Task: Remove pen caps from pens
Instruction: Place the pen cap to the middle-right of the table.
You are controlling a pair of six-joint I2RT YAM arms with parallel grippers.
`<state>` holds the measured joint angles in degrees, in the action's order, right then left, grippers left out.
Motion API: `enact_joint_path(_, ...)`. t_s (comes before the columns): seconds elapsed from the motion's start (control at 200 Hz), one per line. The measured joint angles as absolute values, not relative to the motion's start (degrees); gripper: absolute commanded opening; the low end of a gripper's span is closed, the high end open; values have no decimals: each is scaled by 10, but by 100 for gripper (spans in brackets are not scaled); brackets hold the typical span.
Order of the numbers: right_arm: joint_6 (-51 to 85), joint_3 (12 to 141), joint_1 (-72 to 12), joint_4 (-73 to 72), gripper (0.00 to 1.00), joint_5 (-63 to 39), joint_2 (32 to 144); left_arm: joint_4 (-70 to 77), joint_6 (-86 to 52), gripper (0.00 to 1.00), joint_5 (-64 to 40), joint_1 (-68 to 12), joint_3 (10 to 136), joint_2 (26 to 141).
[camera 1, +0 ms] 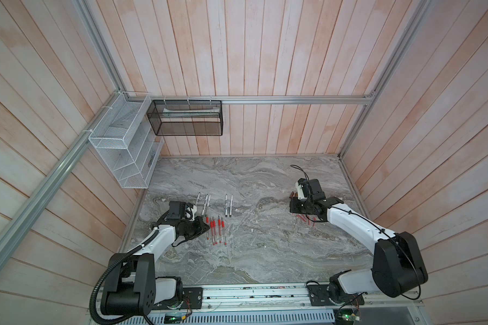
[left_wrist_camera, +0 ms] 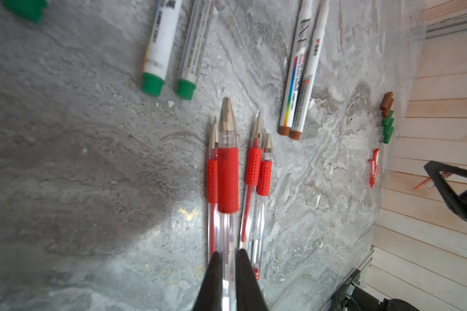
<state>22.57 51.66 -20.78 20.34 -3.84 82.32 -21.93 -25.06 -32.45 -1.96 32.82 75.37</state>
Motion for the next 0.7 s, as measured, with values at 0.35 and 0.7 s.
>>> enact_joint_path(0.35, 209, 517, -199, 216, 0, -9, 904, -227, -246, 0, -282, -37, 328, 778)
enact_joint_path(0.7, 203, 517, -197, 215, 6, 3, 930, -227, -246, 11, -264, -37, 327, 779)
